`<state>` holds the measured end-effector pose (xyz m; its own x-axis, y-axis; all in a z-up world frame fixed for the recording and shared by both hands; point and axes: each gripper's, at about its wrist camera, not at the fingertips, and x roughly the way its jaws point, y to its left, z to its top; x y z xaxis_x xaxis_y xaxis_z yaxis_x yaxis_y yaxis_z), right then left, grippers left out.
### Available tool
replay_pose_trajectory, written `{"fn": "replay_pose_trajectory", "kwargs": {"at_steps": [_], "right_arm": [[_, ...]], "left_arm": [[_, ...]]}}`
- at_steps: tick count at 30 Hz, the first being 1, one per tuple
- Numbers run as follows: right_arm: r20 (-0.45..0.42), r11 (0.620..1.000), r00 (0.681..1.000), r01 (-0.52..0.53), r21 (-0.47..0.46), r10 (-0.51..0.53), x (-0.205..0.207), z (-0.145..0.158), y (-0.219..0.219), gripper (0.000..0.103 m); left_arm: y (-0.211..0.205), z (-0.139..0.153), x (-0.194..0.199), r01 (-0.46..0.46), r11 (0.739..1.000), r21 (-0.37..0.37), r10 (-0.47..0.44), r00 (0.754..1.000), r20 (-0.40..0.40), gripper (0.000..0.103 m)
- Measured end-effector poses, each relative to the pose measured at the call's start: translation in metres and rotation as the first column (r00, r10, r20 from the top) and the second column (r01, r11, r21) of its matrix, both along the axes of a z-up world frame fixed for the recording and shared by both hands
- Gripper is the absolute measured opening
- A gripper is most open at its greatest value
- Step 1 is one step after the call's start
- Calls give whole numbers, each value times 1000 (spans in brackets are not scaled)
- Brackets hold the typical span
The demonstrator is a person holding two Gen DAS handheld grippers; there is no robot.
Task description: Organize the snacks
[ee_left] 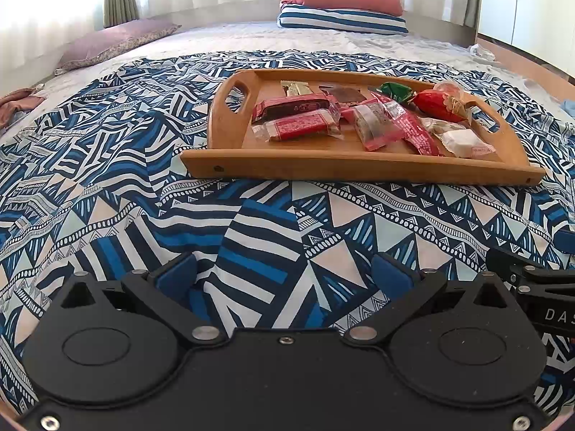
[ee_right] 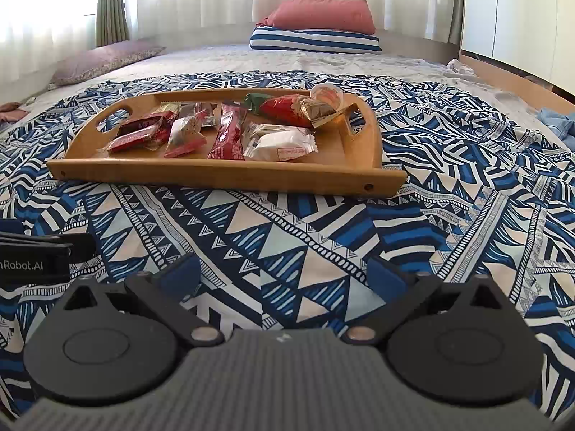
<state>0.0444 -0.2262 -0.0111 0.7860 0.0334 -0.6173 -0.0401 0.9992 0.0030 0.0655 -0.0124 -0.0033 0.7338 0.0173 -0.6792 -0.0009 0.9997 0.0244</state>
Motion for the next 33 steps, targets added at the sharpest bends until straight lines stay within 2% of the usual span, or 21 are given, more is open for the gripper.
{"fn": "replay_pose_trajectory", "kwargs": {"at_steps": [33], "right_arm": [[-21,1000,1000,0,-5,0,5,-3,1,103]], "left_arm": [[3,-1,2,-27,999,-25,27,1000,3,103]]}}
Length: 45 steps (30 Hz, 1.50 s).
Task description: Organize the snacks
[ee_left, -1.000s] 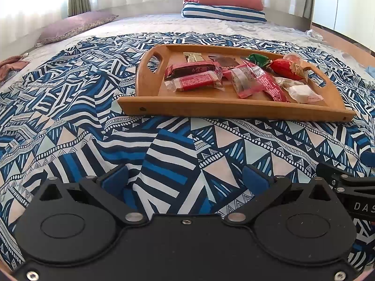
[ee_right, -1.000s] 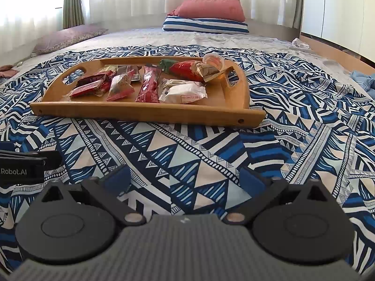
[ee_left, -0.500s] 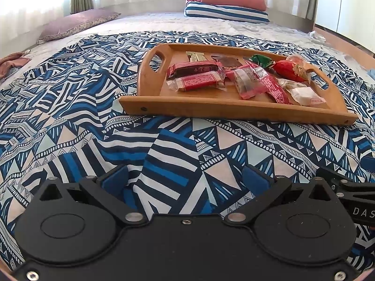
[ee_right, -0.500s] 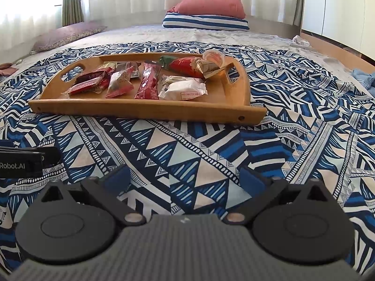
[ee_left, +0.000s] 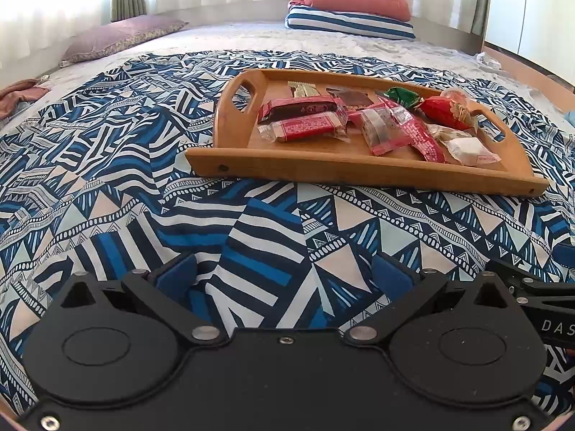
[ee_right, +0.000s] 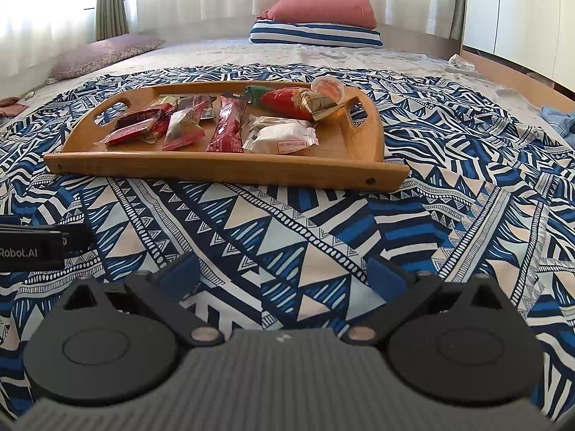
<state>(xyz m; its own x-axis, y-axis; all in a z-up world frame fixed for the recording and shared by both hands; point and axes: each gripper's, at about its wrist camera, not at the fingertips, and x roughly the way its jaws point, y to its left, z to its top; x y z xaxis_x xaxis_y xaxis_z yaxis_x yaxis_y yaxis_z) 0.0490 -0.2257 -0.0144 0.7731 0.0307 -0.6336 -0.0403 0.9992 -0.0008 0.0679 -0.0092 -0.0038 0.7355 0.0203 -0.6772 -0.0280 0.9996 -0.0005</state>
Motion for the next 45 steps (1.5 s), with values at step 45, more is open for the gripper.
{"fn": "replay_pose_trajectory", "kwargs": {"at_steps": [45], "right_arm": [[1,1000,1000,0,0,0,-1,0,0,103]], "left_arm": [[-1,-2,-1,10,1000,14,-10,1000,0,103]]}}
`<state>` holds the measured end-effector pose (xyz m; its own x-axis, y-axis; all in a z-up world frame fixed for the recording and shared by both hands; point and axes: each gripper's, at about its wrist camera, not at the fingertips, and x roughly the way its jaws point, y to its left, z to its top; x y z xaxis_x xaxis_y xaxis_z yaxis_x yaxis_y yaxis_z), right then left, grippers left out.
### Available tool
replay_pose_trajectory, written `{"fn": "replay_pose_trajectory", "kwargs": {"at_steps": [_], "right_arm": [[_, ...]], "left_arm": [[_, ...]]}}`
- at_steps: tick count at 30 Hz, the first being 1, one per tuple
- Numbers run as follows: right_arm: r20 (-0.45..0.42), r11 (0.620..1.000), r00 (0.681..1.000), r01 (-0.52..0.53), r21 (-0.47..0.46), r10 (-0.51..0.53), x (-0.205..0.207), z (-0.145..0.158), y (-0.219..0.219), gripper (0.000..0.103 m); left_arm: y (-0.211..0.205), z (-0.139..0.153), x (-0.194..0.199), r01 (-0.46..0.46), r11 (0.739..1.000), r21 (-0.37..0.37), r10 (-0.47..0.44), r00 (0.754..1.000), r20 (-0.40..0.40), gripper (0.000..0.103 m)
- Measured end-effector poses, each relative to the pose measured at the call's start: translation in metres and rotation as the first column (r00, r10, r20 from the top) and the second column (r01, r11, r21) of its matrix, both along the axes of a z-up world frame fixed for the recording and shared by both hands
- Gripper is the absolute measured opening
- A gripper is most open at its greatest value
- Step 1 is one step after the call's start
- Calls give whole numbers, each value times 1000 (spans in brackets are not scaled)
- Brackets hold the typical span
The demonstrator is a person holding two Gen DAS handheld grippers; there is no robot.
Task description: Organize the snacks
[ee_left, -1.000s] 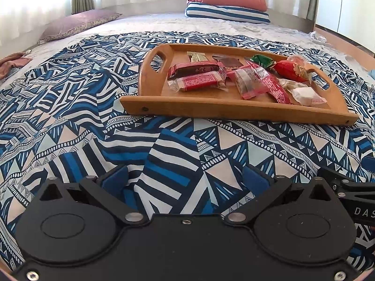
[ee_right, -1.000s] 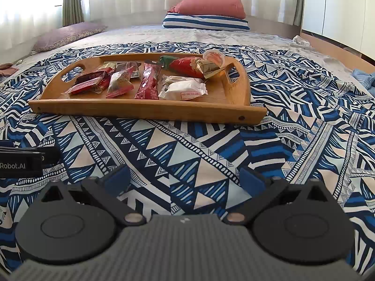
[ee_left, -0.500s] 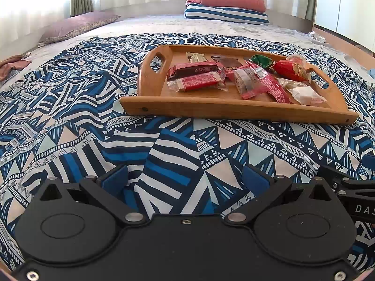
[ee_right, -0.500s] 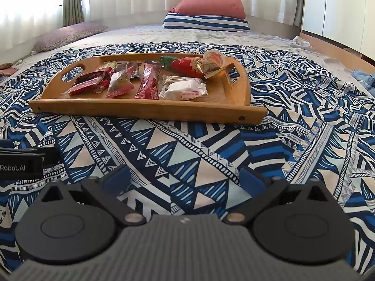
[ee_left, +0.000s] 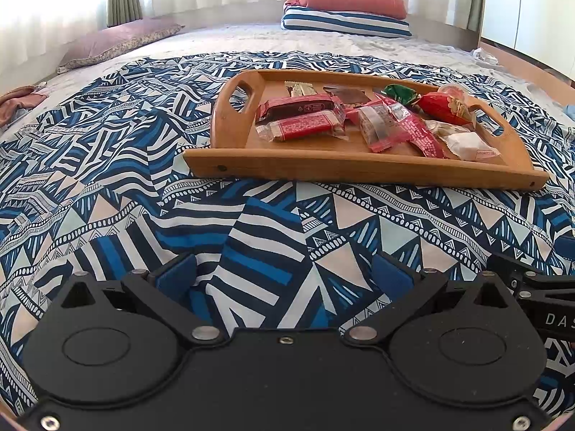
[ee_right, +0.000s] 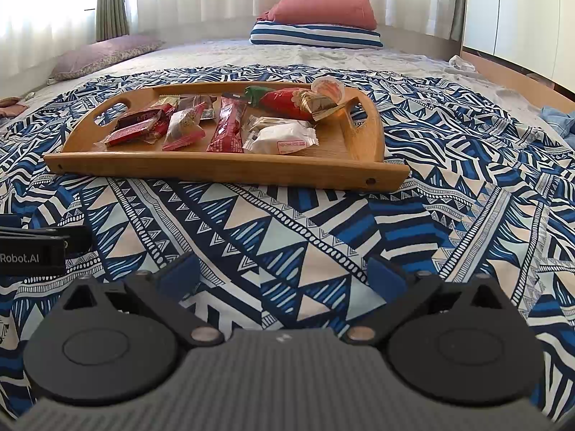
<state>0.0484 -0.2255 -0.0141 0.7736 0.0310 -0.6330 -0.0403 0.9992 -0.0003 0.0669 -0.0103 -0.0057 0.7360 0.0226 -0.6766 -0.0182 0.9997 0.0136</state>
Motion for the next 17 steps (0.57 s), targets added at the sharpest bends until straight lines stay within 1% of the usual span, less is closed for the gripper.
{"fn": "replay_pose_trajectory", "kwargs": {"at_steps": [17], "right_arm": [[0,1000,1000,0,1,0,0,0,0,103]], "left_arm": [[0,1,0,2,1000,1,-2,1000,6,103]]}}
